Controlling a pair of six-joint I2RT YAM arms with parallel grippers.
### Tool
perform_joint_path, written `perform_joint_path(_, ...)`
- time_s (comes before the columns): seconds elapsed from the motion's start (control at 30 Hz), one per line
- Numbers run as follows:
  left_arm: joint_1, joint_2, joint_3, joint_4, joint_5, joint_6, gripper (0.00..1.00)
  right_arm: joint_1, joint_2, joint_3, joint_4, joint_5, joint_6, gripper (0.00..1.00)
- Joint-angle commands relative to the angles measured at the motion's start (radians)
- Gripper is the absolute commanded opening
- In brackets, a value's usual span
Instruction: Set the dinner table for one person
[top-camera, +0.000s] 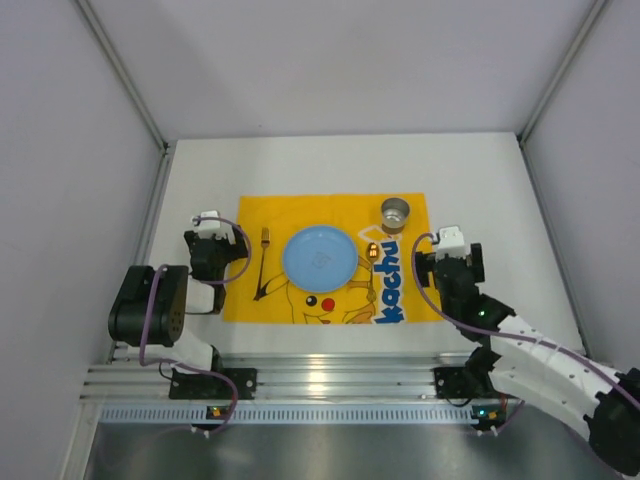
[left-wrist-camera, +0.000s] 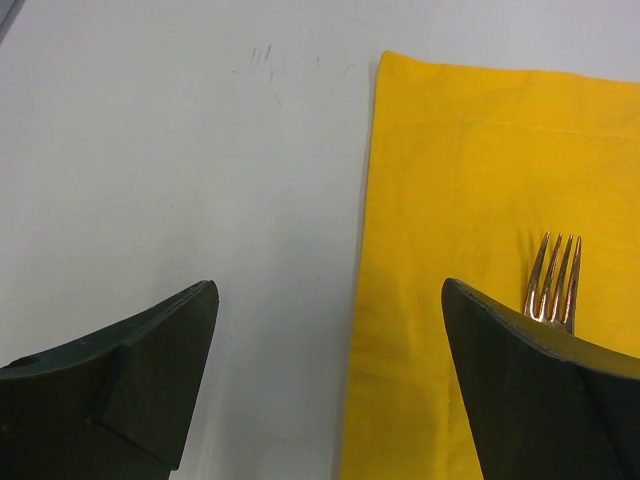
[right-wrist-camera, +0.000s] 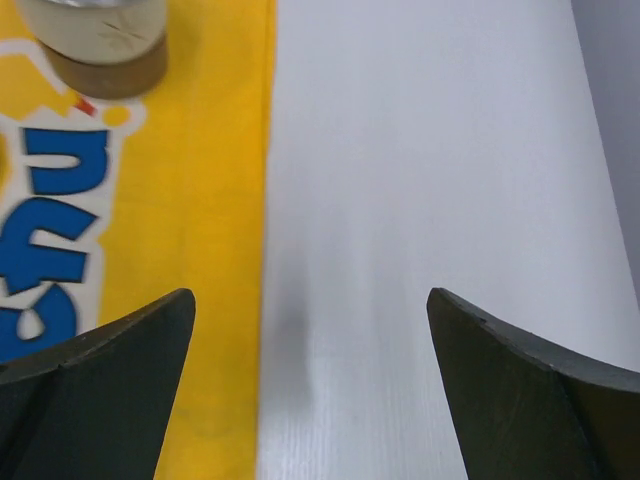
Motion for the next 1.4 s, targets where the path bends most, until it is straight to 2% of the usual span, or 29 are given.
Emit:
perform_joint_path(0.0, 0.004, -0.009, 0.017, 0.084, 0.019, 0.004, 0.99, -0.246, 0.028, -0.109, 0.373, -0.282, -0.200, 1.00)
perform_joint_path(0.03, 0.006, -0.006, 0.018, 0.082, 0.019, 0.005, 0.99, -0.283, 0.050, -0.173, 0.556, -0.279, -0.198, 1.00)
perform_joint_path(0.1, 0.004, -0.005, 0.021, 0.078, 0.032, 0.011, 0.99, -0.419, 0.174, -0.194, 0.700, -0.334, -0.216, 1.00)
perform_joint_path(0.13, 0.004, -0.005, 0.023, 0.072, 0.048, 0.016, 0.99, -0.469, 0.277, -0.200, 0.850, -0.438, -0.213, 1.00)
perform_joint_path(0.2, 0.004, -0.002, 0.037, 0.055, 0.075, 0.028, 0.99, -0.564, 0.380, -0.192, 0.990, -0.498, -0.219, 1.00)
perform_joint_path(0.27, 0.006, 0.000, 0.035, 0.053, 0.077, 0.030, 0.99, -0.625, 0.512, -0.148, 1.137, -0.538, -0.191, 1.00)
perform_joint_path(0.33, 0.004, -0.002, 0.034, 0.058, 0.077, 0.030, 0.99, -0.649, 0.596, -0.122, 1.159, -0.537, -0.099, 1.00)
perform_joint_path(0.43, 0.006, 0.000, 0.035, 0.055, 0.077, 0.028, 0.99, -0.675, 0.690, -0.195, 1.410, -0.628, -0.109, 1.00)
perform_joint_path(0.47, 0.004, 0.000, 0.034, 0.058, 0.077, 0.028, 0.99, -0.673, 0.671, -0.192, 1.350, -0.641, -0.118, 1.00)
perform_joint_path(0.53, 0.004, 0.000, 0.034, 0.058, 0.077, 0.028, 0.99, -0.675, 0.684, -0.197, 1.392, -0.708, -0.137, 1.00)
perform_joint_path(0.6, 0.004, -0.002, 0.034, 0.056, 0.077, 0.028, 0.99, -0.675, 0.678, -0.189, 1.364, -0.756, -0.169, 1.00)
perform_joint_path(1.23, 0.004, -0.002, 0.034, 0.058, 0.077, 0.028, 0.99, -0.673, 0.686, -0.159, 1.324, -0.730, -0.155, 1.00)
perform_joint_path(1.37, 0.004, 0.000, 0.034, 0.058, 0.077, 0.028, 0.99, -0.704, 0.690, -0.116, 1.238, -0.687, -0.096, 1.00)
